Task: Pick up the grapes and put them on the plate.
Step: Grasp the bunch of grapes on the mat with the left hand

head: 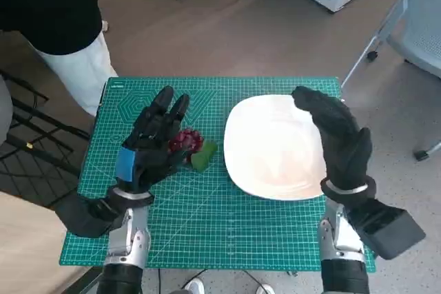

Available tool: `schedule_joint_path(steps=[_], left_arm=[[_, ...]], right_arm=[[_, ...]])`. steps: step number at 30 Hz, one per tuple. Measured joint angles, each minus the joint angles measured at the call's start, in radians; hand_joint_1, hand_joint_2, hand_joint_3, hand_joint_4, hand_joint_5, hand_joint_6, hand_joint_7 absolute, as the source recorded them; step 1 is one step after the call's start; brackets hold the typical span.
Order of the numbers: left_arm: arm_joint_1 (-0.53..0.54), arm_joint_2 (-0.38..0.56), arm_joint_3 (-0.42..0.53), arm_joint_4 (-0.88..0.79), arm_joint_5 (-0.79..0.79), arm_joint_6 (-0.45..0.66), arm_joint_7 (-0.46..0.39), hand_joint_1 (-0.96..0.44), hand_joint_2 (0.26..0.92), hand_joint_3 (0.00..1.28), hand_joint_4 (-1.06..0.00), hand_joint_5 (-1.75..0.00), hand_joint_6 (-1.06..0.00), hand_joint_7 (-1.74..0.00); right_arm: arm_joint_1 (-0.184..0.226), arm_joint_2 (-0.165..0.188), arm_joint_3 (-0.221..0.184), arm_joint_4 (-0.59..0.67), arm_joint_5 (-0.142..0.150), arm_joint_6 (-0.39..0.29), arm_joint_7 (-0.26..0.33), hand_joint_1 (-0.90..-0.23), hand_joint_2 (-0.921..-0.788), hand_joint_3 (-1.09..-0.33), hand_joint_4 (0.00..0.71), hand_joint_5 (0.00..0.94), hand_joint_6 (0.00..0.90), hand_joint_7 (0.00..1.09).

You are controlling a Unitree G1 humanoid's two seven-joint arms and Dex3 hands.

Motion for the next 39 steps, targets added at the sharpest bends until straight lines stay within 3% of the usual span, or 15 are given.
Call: schedule_joint_path(steps=[11, 15, 19, 23, 31, 39], left_arm=[[0.023, 0.044, 0.000, -0.058, 0.053, 0.005, 0.027, -0.43, 0.921, 0.23, -0.31, 0.00, -0.39, 0.00], [0.026, 0.112, 0.002, -0.096, 0.136, 0.011, 0.055, -0.50, 0.921, 0.16, -0.23, 0.00, -0.30, 0.00], [0.033, 0.215, 0.000, -0.164, 0.293, 0.052, 0.101, -0.59, 0.914, 0.06, -0.09, 0.00, -0.14, 0.00], [0.045, 0.319, -0.006, -0.257, 0.462, 0.131, 0.128, -0.62, 0.869, 0.02, -0.02, 0.00, -0.05, 0.00], [0.068, 0.452, -0.070, -0.476, 0.782, 0.423, 0.132, -0.44, 0.728, 0.00, -0.01, 0.00, -0.13, -0.03], [0.057, 0.456, -0.169, -0.515, 0.929, 0.607, 0.145, -0.34, 0.695, 0.00, -0.04, -0.01, -0.20, -0.02]], right_arm=[[0.015, 0.003, 0.010, -0.021, 0.000, 0.016, 0.000, -0.684, -0.921, -0.714, 0.364, 0.000, 0.005, 0.54], [0.025, 0.005, 0.012, -0.031, 0.000, 0.021, 0.000, -0.683, -0.921, -0.714, 0.364, 0.000, 0.004, 0.54], [0.031, 0.006, 0.012, -0.036, 0.000, 0.025, 0.000, -0.682, -0.921, -0.714, 0.364, 0.000, 0.003, 0.54], [0.032, 0.006, 0.011, -0.039, 0.000, 0.027, 0.000, -0.682, -0.921, -0.715, 0.364, 0.000, 0.003, 0.54], [0.031, 0.008, 0.011, -0.040, 0.005, 0.036, 0.000, -0.682, -0.921, -0.716, 0.363, 0.000, 0.000, 0.55], [0.028, 0.021, 0.011, -0.037, 0.008, 0.045, 0.000, -0.681, -0.921, -0.716, 0.362, 0.000, -0.001, 0.55]])
